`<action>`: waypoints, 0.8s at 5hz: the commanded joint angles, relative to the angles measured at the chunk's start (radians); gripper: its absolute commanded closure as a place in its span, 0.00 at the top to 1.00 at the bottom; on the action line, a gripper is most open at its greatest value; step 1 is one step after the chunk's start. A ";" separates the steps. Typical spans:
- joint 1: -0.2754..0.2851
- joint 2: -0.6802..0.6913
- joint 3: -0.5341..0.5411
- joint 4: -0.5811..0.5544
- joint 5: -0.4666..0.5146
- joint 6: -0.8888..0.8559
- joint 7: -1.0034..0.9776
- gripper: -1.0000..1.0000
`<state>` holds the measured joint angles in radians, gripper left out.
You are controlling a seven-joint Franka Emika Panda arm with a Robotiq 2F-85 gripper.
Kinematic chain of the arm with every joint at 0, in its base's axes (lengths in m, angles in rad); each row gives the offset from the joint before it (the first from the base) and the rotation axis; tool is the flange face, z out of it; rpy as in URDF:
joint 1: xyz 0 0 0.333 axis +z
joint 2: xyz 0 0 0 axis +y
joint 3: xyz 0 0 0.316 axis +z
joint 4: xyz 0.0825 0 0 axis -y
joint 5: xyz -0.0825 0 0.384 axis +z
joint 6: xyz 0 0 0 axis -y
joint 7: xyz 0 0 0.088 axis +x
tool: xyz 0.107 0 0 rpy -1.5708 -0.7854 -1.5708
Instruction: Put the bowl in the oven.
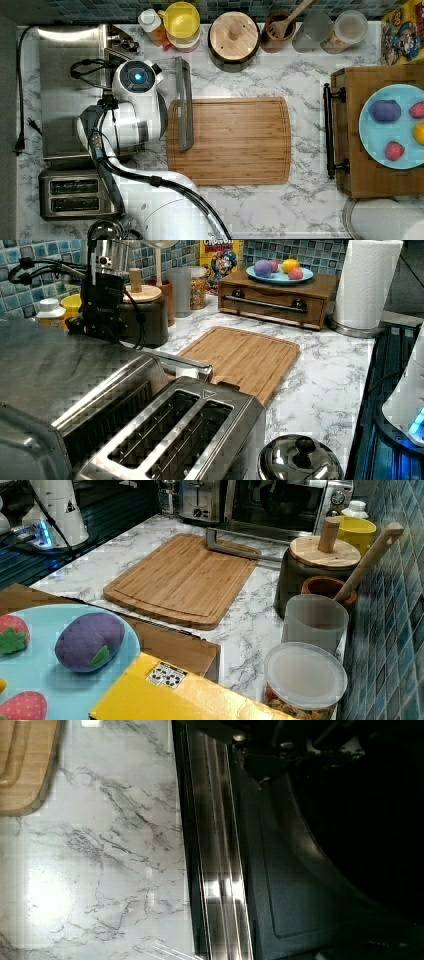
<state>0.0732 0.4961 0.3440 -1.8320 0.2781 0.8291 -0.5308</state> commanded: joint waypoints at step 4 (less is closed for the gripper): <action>0.057 0.057 0.012 0.063 0.081 -0.005 0.067 0.00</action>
<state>0.0913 0.5342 0.3098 -1.8311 0.3420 0.8315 -0.4487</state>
